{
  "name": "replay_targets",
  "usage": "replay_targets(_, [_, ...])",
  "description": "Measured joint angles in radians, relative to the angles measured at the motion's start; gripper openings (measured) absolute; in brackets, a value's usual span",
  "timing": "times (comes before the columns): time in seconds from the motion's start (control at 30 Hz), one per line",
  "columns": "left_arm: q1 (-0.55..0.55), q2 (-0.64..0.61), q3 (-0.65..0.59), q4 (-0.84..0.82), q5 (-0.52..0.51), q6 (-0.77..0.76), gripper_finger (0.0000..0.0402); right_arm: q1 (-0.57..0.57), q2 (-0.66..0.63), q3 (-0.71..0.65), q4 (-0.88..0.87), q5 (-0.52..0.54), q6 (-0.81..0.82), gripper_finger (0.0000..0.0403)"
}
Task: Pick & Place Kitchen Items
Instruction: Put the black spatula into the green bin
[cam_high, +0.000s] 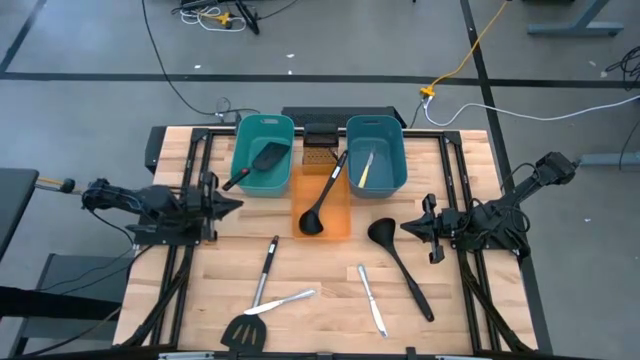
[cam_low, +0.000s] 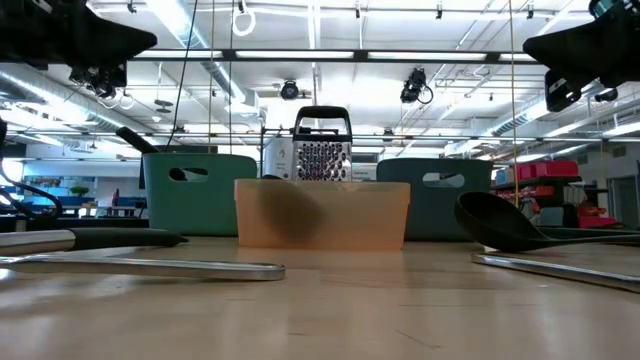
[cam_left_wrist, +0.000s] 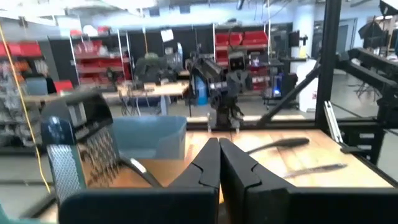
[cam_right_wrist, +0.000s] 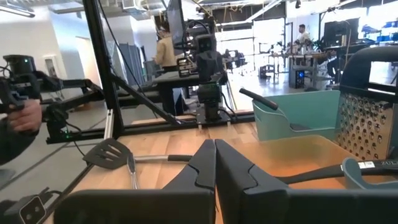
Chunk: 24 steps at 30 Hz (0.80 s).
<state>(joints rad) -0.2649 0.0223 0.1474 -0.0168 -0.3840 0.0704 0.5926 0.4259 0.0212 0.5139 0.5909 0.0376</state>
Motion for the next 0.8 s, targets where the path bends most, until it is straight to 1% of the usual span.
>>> replay_targets(0.13, [0.000, 0.002, 0.000, -0.050, 0.002, -0.032, 0.0001, 0.000, 0.000, 0.000, -0.021, -0.001, -0.001, 0.0005])
replay_targets(0.43, [0.000, 0.002, 0.002, -0.046, 0.003, -0.007, 0.0003, 0.000, 0.000, 0.000, -0.037, -0.005, 0.003, 0.0005])
replay_targets(0.57, [0.000, 0.002, 0.002, -0.046, 0.003, -0.033, 0.0004, -0.001, 0.000, 0.001, -0.031, 0.031, 0.005, 0.0005])
replay_targets(0.67, [0.000, 0.002, 0.002, -0.046, 0.003, -0.039, 0.0004, -0.008, 0.019, 0.050, -0.067, 0.034, 0.002, 0.0005])
replay_targets(0.8, [0.000, 0.002, 0.002, -0.038, 0.003, -0.038, 0.0004, -0.026, 0.081, 0.179, -0.220, 0.045, 0.008, 0.0005])
